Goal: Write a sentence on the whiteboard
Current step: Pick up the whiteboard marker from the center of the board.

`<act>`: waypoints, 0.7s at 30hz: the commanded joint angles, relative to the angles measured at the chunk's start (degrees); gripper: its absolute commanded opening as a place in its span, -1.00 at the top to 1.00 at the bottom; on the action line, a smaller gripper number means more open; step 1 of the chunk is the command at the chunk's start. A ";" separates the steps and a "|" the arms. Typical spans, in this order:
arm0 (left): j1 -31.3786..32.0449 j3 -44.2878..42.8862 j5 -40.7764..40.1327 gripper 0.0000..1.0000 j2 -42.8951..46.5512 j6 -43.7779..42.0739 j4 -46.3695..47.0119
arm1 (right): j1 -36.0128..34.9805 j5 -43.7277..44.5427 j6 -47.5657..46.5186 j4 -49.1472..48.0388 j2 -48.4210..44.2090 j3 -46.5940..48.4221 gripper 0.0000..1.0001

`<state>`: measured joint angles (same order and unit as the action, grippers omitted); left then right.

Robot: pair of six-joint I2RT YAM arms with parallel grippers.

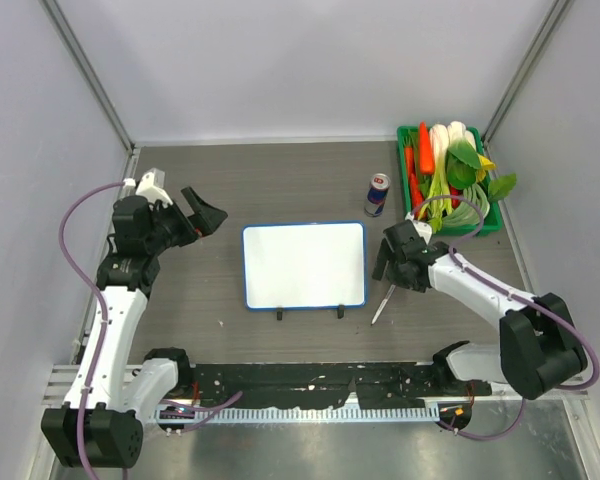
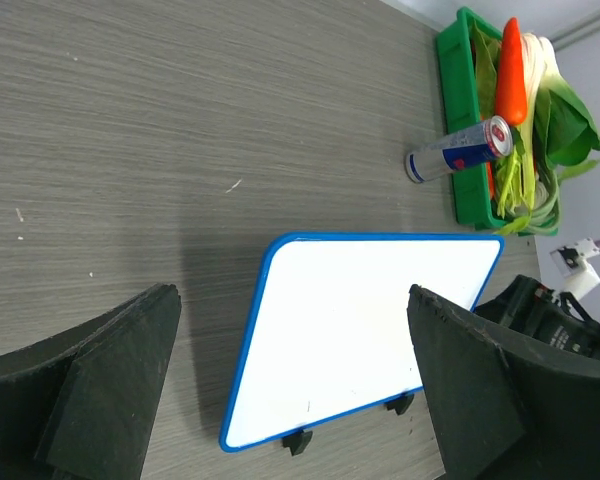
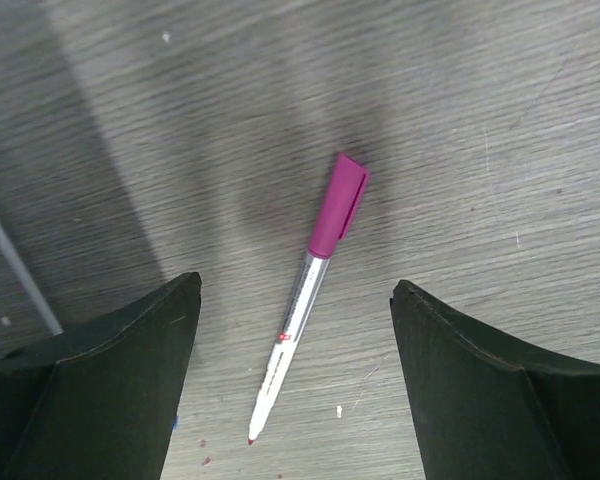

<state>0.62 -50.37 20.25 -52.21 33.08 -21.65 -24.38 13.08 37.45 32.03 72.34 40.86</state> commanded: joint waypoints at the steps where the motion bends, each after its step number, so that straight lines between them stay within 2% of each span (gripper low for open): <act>1: -0.36 -2.45 3.74 -0.99 1.49 -2.93 -0.50 | -0.40 2.83 2.54 -1.44 2.63 -1.04 -0.56; 3: -0.36 -2.80 3.74 -0.99 1.41 -3.28 -0.85 | -0.40 2.13 2.63 -2.67 3.94 -1.84 -0.25; 4: -0.36 -2.89 3.74 -0.99 1.23 -3.63 -1.11 | -0.40 2.04 2.63 -3.28 4.39 -2.53 -0.02; 10: -0.36 -3.77 3.66 -0.99 1.75 -4.25 -1.90 | -0.23 -0.16 3.33 -6.36 8.08 -5.44 0.00; 12: -0.36 -4.12 3.74 -0.99 1.93 -4.51 -2.26 | -0.14 -1.47 3.42 -7.68 9.22 -6.31 0.33; 13: -0.36 -4.30 3.83 -0.99 2.02 -4.52 -2.43 | -0.05 -1.74 3.50 -8.12 9.31 -6.58 0.89; 14: -0.36 -4.56 4.01 -0.99 2.11 -4.52 -2.69 | 0.03 -2.53 3.51 -8.82 9.31 -7.02 0.97; 17: -0.36 -5.18 6.02 -0.99 2.81 -5.13 -2.96 | 0.21 -2.45 3.42 -8.22 8.00 -6.76 0.97; 21: -0.36 -6.14 8.92 -0.99 4.13 -5.74 -3.22 | 0.30 1.50 2.45 -3.57 1.68 -1.95 0.97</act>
<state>0.62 -53.41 24.69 -50.17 29.21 -24.80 -24.16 13.17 39.64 23.57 77.67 36.97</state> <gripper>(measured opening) 0.995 0.080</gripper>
